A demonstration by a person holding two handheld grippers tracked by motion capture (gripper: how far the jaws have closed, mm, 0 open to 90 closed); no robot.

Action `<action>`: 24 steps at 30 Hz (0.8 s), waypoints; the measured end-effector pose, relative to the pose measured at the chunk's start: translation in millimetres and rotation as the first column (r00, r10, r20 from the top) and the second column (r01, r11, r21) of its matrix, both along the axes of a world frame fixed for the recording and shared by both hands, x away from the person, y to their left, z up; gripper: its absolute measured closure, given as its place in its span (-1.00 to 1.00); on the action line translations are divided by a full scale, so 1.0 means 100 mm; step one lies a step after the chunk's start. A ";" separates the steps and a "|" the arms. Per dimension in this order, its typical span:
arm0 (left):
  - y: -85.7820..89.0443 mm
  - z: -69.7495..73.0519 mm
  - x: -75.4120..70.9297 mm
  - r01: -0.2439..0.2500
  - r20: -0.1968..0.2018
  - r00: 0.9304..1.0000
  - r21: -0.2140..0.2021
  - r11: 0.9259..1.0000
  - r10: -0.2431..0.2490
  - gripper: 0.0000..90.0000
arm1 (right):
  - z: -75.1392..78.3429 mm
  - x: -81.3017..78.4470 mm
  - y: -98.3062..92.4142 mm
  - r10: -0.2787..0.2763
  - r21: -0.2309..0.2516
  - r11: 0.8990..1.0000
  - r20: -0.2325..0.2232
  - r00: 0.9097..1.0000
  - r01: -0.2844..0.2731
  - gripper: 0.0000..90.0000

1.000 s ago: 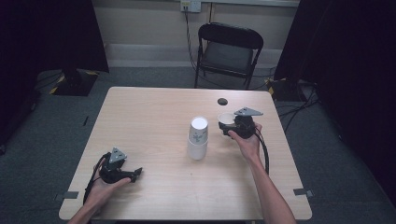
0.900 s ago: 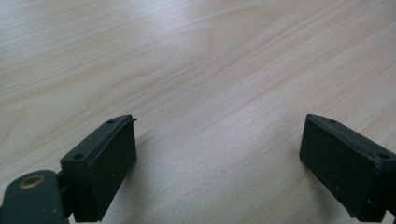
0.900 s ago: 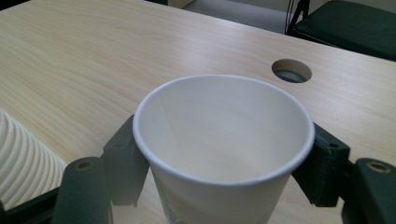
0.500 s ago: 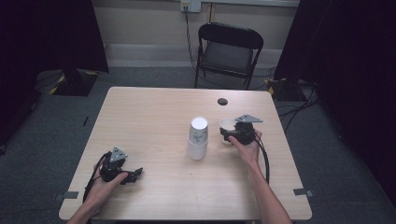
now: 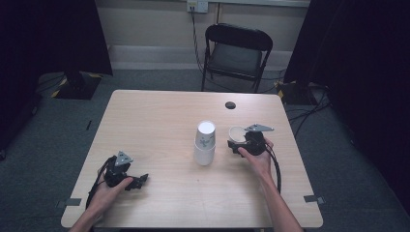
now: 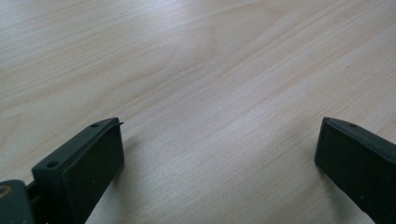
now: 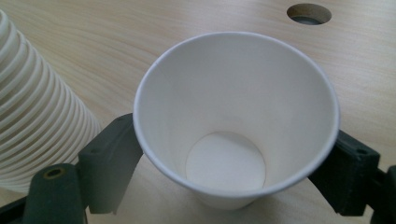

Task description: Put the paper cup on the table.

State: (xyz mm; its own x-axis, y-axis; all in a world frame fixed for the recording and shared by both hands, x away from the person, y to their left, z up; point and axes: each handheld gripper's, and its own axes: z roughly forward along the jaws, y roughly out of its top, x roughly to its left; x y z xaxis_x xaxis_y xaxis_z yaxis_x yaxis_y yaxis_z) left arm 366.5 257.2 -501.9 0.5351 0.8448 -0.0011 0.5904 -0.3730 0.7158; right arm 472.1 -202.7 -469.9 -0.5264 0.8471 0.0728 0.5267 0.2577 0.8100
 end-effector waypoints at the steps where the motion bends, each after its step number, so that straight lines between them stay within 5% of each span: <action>1: 0.00 0.00 0.00 -0.001 -0.001 1.000 -0.002 1.000 0.001 -0.99 | 0.01 -0.01 -0.01 0.001 0.002 1.000 -0.001 1.000 -0.001 -0.62; 11: 0.00 0.00 0.01 -0.001 -0.002 1.000 -0.001 1.000 0.001 -1.00 | 0.08 -0.08 -0.11 0.005 0.094 0.996 -0.010 1.000 -0.004 -0.68; 24: 0.00 0.00 0.01 -0.012 -0.004 1.000 -0.003 1.000 0.012 -1.00 | 0.15 -0.37 -0.16 0.016 0.067 0.998 -0.005 1.000 -0.015 -0.66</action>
